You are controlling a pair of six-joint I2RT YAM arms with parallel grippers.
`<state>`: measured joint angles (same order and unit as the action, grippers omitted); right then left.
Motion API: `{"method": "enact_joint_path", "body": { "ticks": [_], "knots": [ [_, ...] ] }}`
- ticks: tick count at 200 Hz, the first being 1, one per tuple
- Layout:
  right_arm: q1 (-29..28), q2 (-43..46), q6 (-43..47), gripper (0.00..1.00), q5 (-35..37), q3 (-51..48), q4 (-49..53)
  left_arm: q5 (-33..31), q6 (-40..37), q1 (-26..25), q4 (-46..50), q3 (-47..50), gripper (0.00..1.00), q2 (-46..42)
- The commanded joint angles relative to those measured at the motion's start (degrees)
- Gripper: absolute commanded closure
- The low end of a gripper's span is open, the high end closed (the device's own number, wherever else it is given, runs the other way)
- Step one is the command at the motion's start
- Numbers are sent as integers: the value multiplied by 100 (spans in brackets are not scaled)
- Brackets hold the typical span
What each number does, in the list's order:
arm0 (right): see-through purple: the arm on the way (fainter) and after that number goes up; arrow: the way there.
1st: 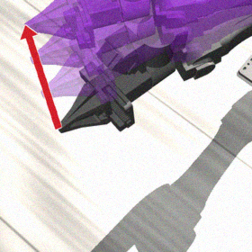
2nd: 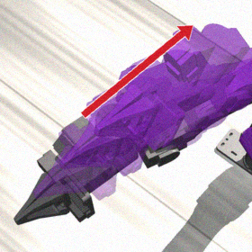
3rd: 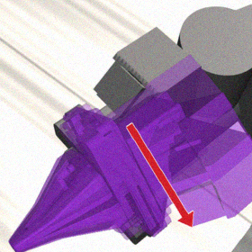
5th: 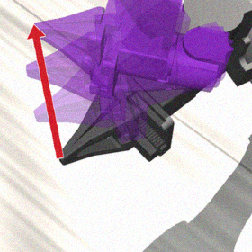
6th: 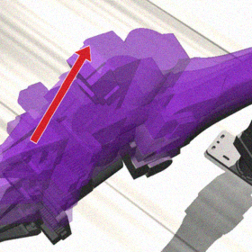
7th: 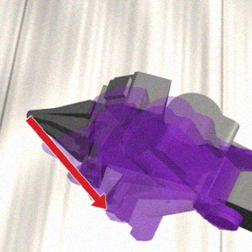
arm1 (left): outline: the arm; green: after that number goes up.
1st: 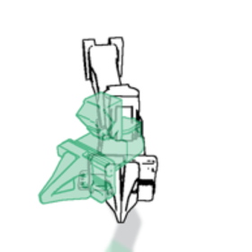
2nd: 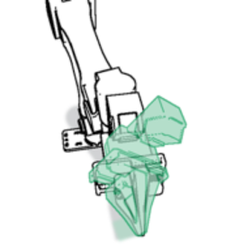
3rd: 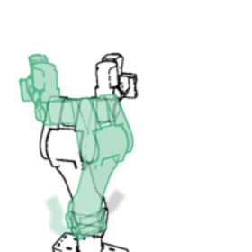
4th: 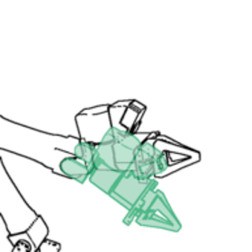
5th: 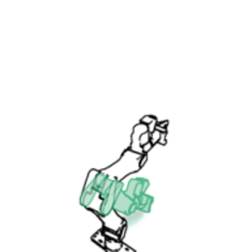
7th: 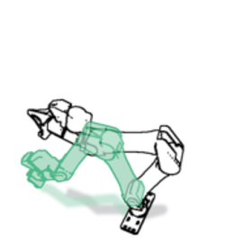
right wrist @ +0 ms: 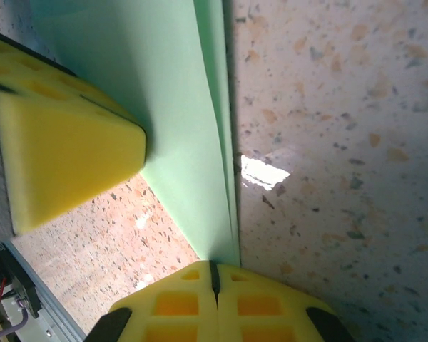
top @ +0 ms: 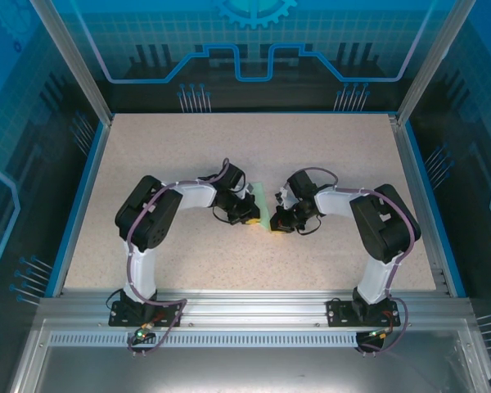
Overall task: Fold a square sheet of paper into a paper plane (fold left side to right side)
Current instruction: Fourth fold the wing at the center of the table.
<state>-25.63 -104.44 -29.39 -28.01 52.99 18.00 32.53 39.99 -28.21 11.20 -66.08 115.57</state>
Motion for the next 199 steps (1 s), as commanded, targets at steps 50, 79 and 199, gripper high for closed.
{"method": "enact_joint_path", "body": {
  "ticks": [50, 79, 199],
  "knots": [
    [-56, -464, 12, 97, 1153, -296, 781, -1166, -350, 761, 336, 324, 92, 221],
    [-56, -500, 21, 98, 1178, -294, 802, -1151, -450, 856, 319, 359, 91, 203],
    [-56, -551, 38, 98, 1162, -122, 863, -1039, -801, 1137, 108, 510, 90, 119]
  ]
}}
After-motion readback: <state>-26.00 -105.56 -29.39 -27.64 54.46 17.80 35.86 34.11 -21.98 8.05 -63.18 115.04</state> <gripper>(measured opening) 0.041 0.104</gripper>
